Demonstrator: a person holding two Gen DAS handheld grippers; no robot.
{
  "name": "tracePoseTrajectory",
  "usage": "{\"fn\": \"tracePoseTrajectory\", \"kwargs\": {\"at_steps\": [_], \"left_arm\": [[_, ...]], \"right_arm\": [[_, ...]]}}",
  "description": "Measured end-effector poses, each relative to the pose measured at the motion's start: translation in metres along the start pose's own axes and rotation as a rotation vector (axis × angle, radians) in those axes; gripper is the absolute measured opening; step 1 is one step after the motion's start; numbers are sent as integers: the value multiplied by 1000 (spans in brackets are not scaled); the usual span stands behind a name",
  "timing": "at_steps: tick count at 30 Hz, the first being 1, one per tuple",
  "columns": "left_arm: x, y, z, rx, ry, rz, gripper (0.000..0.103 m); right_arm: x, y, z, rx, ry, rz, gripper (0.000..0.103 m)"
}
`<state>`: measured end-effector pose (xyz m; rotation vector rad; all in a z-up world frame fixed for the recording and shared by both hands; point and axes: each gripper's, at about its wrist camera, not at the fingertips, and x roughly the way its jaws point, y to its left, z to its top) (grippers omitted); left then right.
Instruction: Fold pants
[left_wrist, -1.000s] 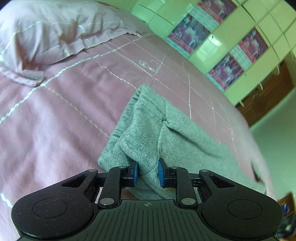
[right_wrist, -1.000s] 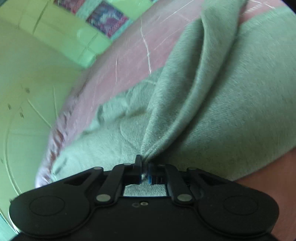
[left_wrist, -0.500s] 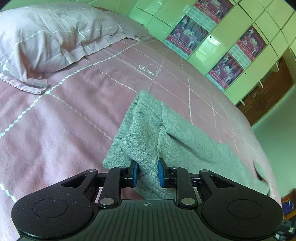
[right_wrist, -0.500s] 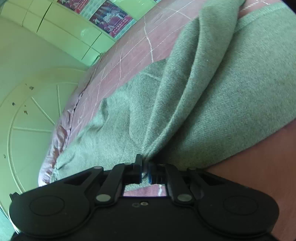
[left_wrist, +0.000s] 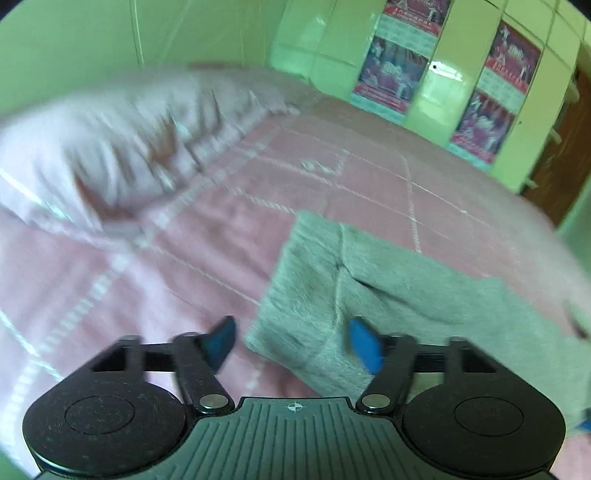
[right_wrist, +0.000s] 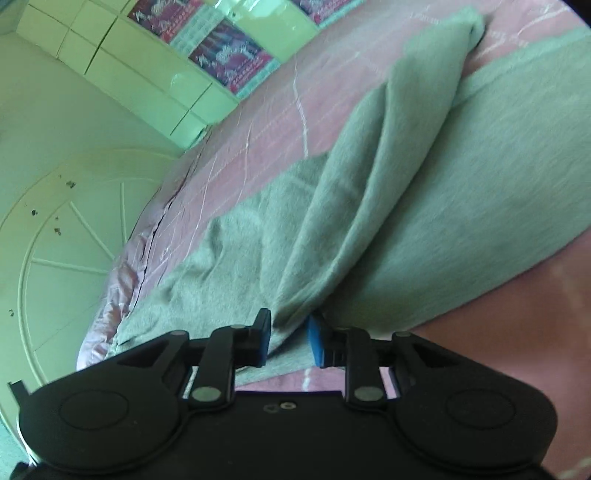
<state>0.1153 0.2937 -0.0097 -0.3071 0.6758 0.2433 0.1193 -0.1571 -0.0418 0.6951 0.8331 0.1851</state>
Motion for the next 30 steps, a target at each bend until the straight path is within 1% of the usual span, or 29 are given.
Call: {"fn": "tracePoseTrajectory", "kwargs": {"at_steps": [2, 3, 4, 5, 6, 9, 10, 12, 13, 14, 15, 17, 19, 20, 22, 23, 24, 25, 26, 27, 28, 29, 30], "left_arm": [[-17, -25, -2, 83, -46, 54, 74], [-24, -40, -4, 118, -67, 61, 74], [-28, -55, -8, 141, -83, 43, 80], [-29, -71, -12, 167, -78, 10, 84], [-26, -88, -17, 197, -62, -14, 88], [-13, -139, -37, 301, -6, -43, 89], [-8, -155, -45, 336, 10, -40, 89], [3, -177, -62, 411, 63, 3, 91], [11, -182, -71, 431, 95, 19, 96], [14, -182, -79, 427, 93, 19, 98], [14, -178, -83, 418, 72, 13, 102], [10, -171, -83, 386, 67, -13, 103], [9, -171, -82, 384, 78, -25, 103], [8, -172, -82, 387, 82, -26, 103], [7, -172, -83, 388, 83, -26, 103], [6, -173, -84, 389, 81, -25, 103], [6, -175, -85, 389, 79, -24, 103], [9, -174, -84, 390, 78, -23, 103], [9, -174, -85, 393, 78, -23, 103], [11, -174, -84, 395, 79, -23, 103], [13, -173, -83, 395, 81, -25, 103], [14, -173, -83, 395, 81, -27, 103], [14, -173, -83, 396, 79, -27, 103]], "right_arm": [[-15, -3, 5, -8, -62, -28, 16], [-20, -3, 8, -18, -94, -46, 16], [-24, -2, 13, -28, -120, -65, 16], [-25, -1, 20, -36, -141, -86, 16], [-25, -1, 27, -39, -161, -106, 17], [-15, 2, 54, -66, -203, -189, 20], [-9, 3, 64, -86, -211, -233, 21], [2, 0, 82, -113, -218, -288, 23], [7, -3, 90, -130, -205, -322, 24], [12, -6, 97, -137, -183, -350, 11], [13, -12, 101, -142, -160, -350, 0], [-2, -15, 99, -157, -195, -359, 0], [-29, -12, 83, -196, -250, -352, 0], [-42, -12, 72, -197, -267, -349, 0], [-66, -25, 50, -120, -284, -333, 0], [-71, -34, 39, -85, -276, -347, 0], [-71, -44, 31, -67, -259, -381, 0], [-67, -59, 27, -32, -214, -416, 0], [-63, -71, 28, 9, -178, -417, 0], [-67, -75, 31, 27, -201, -386, 0], [-74, -68, 35, -9, -257, -385, 6], [-78, -58, 41, -65, -314, -397, 16], [-79, -48, 50, -117, -351, -389, 16]]}}
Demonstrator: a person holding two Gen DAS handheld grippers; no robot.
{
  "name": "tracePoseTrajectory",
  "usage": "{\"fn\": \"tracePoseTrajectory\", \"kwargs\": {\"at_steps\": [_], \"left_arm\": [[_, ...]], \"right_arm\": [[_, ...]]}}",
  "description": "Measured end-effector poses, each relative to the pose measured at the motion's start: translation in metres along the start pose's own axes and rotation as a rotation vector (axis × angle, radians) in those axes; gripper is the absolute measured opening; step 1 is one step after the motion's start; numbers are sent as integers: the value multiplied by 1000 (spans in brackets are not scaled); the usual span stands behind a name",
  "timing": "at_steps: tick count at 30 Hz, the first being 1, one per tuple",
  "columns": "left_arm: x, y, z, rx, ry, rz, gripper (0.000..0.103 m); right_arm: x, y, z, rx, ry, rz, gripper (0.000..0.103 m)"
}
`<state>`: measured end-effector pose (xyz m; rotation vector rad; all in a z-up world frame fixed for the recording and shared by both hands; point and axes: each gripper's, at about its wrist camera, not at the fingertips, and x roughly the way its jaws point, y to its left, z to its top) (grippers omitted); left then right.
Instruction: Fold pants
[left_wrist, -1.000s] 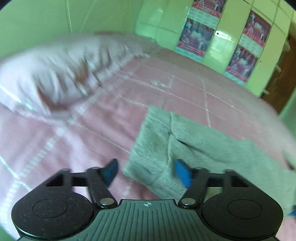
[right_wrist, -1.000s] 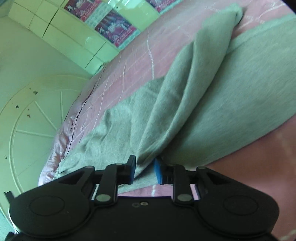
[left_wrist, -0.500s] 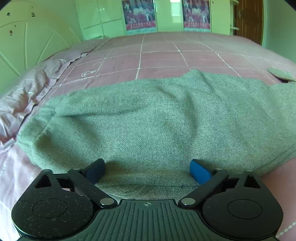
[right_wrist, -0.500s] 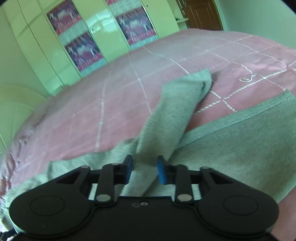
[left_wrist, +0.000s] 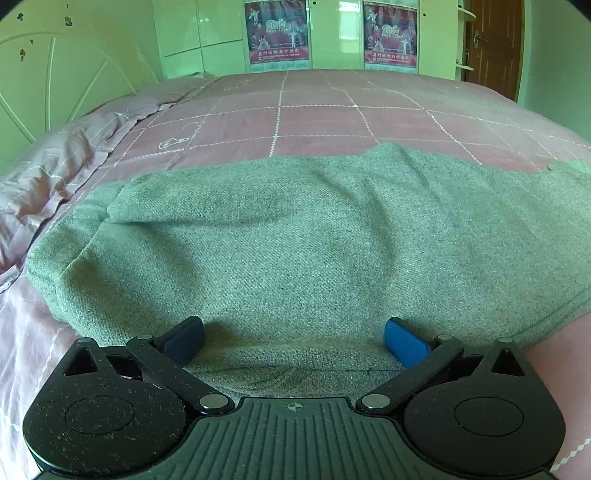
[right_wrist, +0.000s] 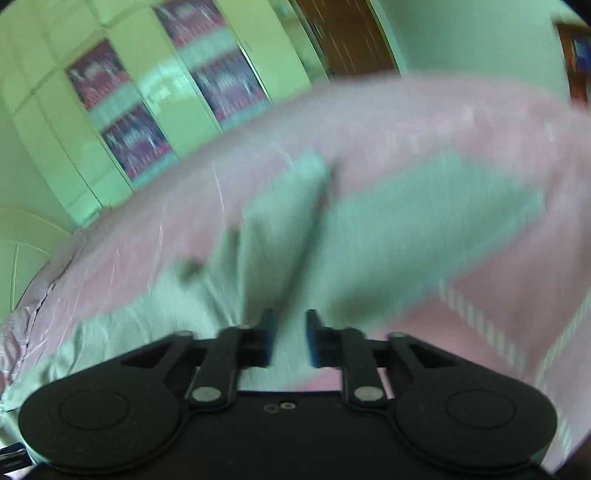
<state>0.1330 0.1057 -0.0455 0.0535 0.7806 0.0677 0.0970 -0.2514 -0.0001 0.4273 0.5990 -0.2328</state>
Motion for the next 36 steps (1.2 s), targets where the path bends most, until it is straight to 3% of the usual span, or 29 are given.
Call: {"fn": "tracePoseTrajectory", "kwargs": {"at_steps": [2, 5, 6, 7, 8, 12, 14, 16, 18, 19, 22, 27, 29, 30, 32, 36], "left_arm": [[2, -1, 0, 1, -5, 5, 103], [2, -3, 0, 1, -5, 14, 103], [3, -2, 0, 1, -4, 13, 103], [3, -2, 1, 1, -2, 11, 103], [2, -1, 1, 1, 0, 8, 103], [2, 1, 2, 3, 3, 0, 103], [3, 1, 2, 4, 1, 2, 103], [3, 1, 1, 3, -2, 3, 103], [4, 1, 1, 4, -2, 4, 103], [4, 1, 1, 6, 1, 3, 103], [4, 2, 2, 4, 4, 0, 103], [5, -1, 1, -1, -1, 13, 103], [4, 0, 2, -1, 2, 10, 103], [5, 1, 2, -1, 4, 8, 103], [5, 2, 3, 0, 9, 4, 103], [5, 2, 2, -1, 2, 5, 103]], "right_arm": [[17, 17, 20, -73, 21, 25, 26], [64, 48, 31, -297, 144, -18, 38], [78, 57, 29, -385, 177, -51, 33], [86, 63, 27, -456, 181, -84, 7], [87, 64, 27, -493, 176, -118, 0], [30, 29, 35, -263, 50, -54, 0], [7, -2, 26, -43, 53, 9, 0], [5, -34, 7, 108, 83, -35, 6], [20, -48, -5, 79, 162, -65, 7], [17, -46, -3, 54, 134, -53, 11], [11, -8, 7, -203, 43, -84, 18], [55, 53, 4, -701, 59, -179, 25], [73, 66, -1, -863, 64, -212, 18], [75, 68, 0, -887, 69, -220, 0], [62, 58, 23, -751, 22, -205, 0], [-3, -30, 58, -104, -124, -119, 0]]}}
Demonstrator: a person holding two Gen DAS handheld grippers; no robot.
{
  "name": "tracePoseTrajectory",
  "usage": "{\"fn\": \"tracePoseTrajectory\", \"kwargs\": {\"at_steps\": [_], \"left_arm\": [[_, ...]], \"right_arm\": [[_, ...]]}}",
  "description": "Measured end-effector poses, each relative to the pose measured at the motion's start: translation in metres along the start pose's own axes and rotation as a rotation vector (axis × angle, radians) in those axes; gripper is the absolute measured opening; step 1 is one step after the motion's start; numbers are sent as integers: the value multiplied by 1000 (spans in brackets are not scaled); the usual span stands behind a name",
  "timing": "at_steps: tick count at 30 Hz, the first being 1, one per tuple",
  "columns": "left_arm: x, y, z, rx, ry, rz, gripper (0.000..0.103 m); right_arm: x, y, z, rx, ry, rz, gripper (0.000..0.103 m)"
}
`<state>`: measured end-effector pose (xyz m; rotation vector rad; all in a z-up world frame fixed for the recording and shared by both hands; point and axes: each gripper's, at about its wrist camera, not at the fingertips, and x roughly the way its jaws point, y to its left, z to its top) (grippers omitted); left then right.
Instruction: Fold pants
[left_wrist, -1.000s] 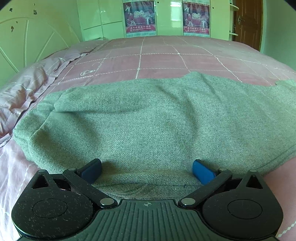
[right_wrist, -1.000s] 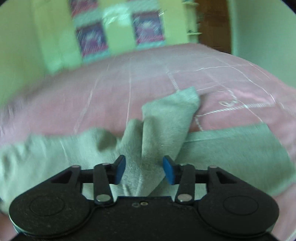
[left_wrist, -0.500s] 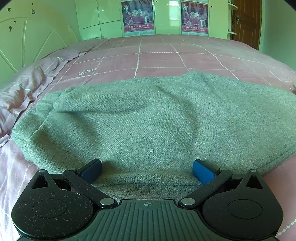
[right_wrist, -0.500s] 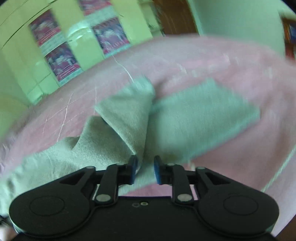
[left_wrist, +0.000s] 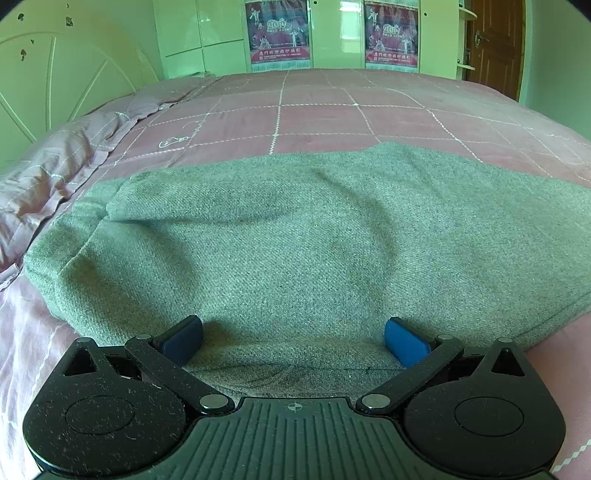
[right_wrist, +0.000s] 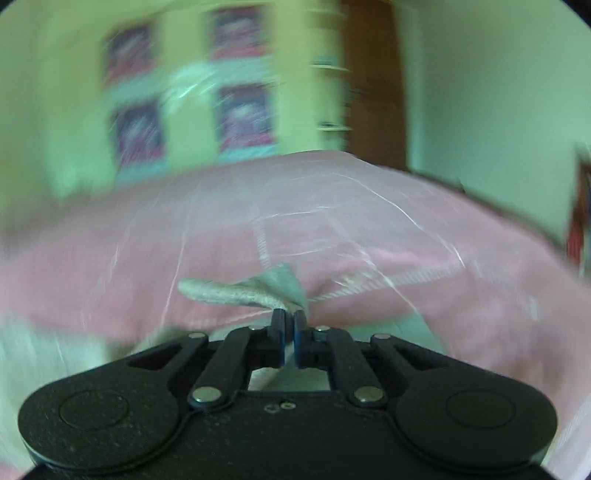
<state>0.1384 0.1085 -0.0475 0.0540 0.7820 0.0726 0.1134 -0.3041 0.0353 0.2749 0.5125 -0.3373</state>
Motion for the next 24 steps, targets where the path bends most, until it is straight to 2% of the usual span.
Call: {"fn": "tracePoseTrajectory", "kwargs": {"at_steps": [2, 4, 5, 6, 8, 11, 13, 15, 17, 18, 21, 24], "left_arm": [[0, -1, -1, 0, -4, 3, 103], [0, -1, -2, 1, -5, 3, 103], [0, -1, -2, 2, -5, 2, 103], [0, 0, -2, 3, -4, 1, 103], [0, 0, -1, 2, -2, -1, 103], [0, 0, -1, 1, -5, 2, 103], [0, -1, -2, 1, -8, 4, 103], [0, -1, -2, 0, -7, 4, 103], [0, 0, -1, 1, -5, 3, 103], [0, 0, -1, 1, -4, 3, 103], [0, 0, -1, 3, -3, 1, 103], [0, 0, -2, 1, -10, 2, 103]], "right_arm": [[-3, -60, -21, 306, 44, 21, 0], [11, -97, -45, 437, 155, 2, 6], [12, -108, -53, 469, 171, 31, 4], [9, -112, -56, 461, 147, 51, 8], [1, -111, -52, 407, 95, 37, 27], [6, -118, -44, 475, 65, 68, 49], [19, -123, -38, 519, 84, 29, 49], [38, -132, -37, 588, 122, 50, 40], [50, -136, -36, 620, 171, 45, 0], [46, -136, -33, 629, 162, 71, 0], [16, -129, -21, 618, 51, 148, 0], [-1, -129, -24, 614, 39, 154, 0]]}}
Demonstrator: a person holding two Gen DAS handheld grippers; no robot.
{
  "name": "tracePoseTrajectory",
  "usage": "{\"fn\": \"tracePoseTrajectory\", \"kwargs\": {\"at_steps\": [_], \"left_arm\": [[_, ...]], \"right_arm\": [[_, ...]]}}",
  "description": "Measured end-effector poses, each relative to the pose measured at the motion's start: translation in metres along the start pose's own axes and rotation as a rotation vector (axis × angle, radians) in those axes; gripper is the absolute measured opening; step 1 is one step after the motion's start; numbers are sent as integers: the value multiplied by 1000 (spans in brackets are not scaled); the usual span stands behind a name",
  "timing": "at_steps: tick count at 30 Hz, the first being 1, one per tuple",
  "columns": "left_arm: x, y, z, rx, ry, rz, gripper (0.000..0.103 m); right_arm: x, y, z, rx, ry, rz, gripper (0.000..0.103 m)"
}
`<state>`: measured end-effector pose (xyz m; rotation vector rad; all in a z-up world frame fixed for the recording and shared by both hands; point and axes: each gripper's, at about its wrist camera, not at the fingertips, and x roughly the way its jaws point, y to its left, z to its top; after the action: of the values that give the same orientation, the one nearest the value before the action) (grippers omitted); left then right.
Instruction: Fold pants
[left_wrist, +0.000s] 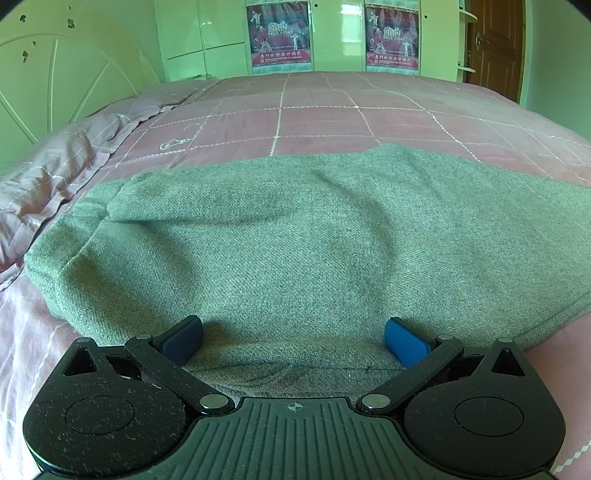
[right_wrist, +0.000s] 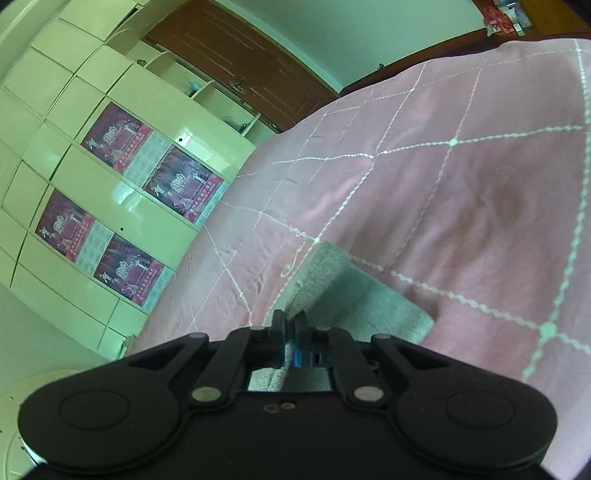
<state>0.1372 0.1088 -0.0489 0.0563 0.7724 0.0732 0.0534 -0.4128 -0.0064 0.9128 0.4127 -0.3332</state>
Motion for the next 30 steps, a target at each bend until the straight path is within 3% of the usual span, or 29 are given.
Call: {"fn": "tracePoseTrajectory", "kwargs": {"at_steps": [4, 6, 8, 10, 12, 15, 16, 17, 18, 20, 22, 25, 28, 30], "left_arm": [[0, 0, -1, 1, -3, -1, 103], [0, 1, -1, 1, 0, -3, 103], [0, 1, 0, 1, 3, -4, 103], [0, 1, 0, 1, 3, -3, 103], [1, 0, -1, 0, -5, 1, 103], [1, -1, -2, 1, -9, 6, 103], [0, -1, -1, 1, -6, 5, 103], [0, 0, -1, 1, -3, 3, 103], [0, 0, 0, 2, 1, 0, 103], [1, 1, 1, 6, 6, -4, 103], [1, 1, 2, 8, 9, -6, 103], [2, 2, 2, 10, 10, -9, 103], [2, 2, 2, 7, 10, -14, 103], [2, 3, 2, 10, 13, -20, 103]], "right_arm": [[14, -34, -11, 73, 62, -83, 0], [20, -44, -14, 104, 101, -81, 1], [7, -41, -14, 106, 59, -66, 19], [-11, -39, -13, 108, 7, -62, 24], [-13, -43, -13, 127, 23, -76, 28], [6, -49, -12, 133, 68, -99, 47], [14, -49, -13, 120, 74, -97, 44], [21, -45, -12, 87, 80, -114, 9], [28, -37, -10, 45, 97, -139, 5], [27, 6, 0, -169, 71, -130, 4], [10, 54, 12, -357, 11, -62, 4], [-9, 87, 32, -431, -30, 3, 4], [15, 58, 34, -415, 25, -87, 3], [48, 0, 23, -263, 130, -170, 3]]}}
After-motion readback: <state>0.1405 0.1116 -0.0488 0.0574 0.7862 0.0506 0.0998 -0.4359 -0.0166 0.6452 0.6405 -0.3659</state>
